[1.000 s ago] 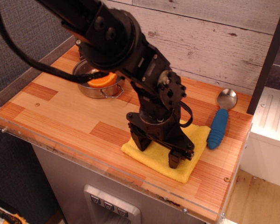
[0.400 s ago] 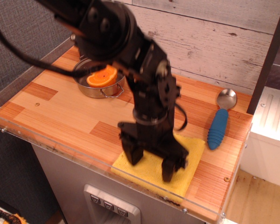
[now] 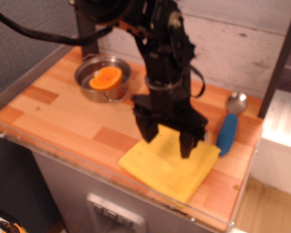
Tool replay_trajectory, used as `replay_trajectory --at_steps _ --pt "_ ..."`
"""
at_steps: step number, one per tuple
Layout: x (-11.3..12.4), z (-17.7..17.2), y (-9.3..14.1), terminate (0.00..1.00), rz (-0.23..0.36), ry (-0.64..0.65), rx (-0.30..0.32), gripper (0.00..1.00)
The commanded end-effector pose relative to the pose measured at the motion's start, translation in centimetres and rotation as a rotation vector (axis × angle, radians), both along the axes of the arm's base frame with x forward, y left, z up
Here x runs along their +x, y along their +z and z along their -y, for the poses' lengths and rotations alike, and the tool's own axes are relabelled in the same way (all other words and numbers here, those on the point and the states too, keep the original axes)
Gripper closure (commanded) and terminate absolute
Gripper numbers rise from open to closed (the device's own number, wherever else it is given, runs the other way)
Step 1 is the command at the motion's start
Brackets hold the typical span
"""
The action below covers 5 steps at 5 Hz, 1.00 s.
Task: Put the cloth under the spoon.
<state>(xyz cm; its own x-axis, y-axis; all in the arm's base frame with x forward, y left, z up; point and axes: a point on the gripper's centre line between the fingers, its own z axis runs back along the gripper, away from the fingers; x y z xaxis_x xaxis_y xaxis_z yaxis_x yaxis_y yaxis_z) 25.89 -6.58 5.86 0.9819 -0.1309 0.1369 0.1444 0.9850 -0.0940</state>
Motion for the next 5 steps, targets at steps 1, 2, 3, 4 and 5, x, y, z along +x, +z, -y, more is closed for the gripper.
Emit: replay_trajectory --at_steps 1,2,3,4,5 --pt "-1.7 -2.1 5.9 0.00 0.053 0.003 0.016 0.00" --pt "-3.0 -6.7 7.0 0.00 -0.022 0.044 0.025 0.00" --pt "-3.5 -10.3 6.6 0.00 -0.063 0.068 0.050 0.00" --pt "-3.8 -12.0 6.3 0.00 -0.071 0.070 0.069 0.00" --pt "-3.9 -11.7 6.5 0.00 -0.003 0.047 0.115 0.00"
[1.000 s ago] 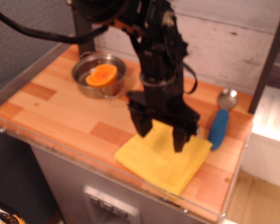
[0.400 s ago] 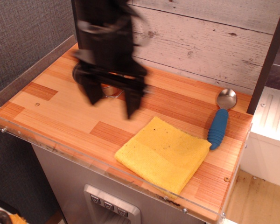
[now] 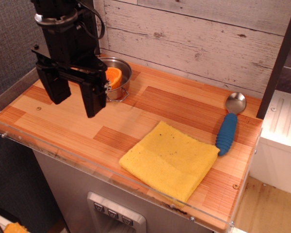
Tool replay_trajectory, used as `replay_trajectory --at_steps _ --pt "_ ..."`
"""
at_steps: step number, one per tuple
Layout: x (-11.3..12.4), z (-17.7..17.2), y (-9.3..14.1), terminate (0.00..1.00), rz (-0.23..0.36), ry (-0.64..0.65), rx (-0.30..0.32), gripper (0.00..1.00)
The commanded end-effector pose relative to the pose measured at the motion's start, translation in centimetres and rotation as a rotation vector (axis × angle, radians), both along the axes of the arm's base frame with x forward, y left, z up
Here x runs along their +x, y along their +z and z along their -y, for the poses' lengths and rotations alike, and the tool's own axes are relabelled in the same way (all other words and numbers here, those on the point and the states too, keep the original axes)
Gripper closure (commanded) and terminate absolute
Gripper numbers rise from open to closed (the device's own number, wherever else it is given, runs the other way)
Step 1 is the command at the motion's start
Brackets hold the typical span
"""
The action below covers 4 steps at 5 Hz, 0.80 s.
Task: Put the cloth under the spoon.
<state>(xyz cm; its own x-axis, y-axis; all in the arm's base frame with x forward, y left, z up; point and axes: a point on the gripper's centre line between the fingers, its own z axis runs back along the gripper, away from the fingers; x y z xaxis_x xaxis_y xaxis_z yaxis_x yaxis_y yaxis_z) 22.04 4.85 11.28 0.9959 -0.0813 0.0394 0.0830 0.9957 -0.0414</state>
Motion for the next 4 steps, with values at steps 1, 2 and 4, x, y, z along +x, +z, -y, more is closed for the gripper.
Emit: replay_trajectory --at_steps 1,2,4 --pt "0.06 0.04 0.95 0.00 0.116 -0.005 0.106 0.00" --pt "0.06 0.04 0.95 0.00 0.116 -0.005 0.106 0.00" --pt "0.06 0.04 0.95 1.00 0.116 -0.005 0.106 0.00"
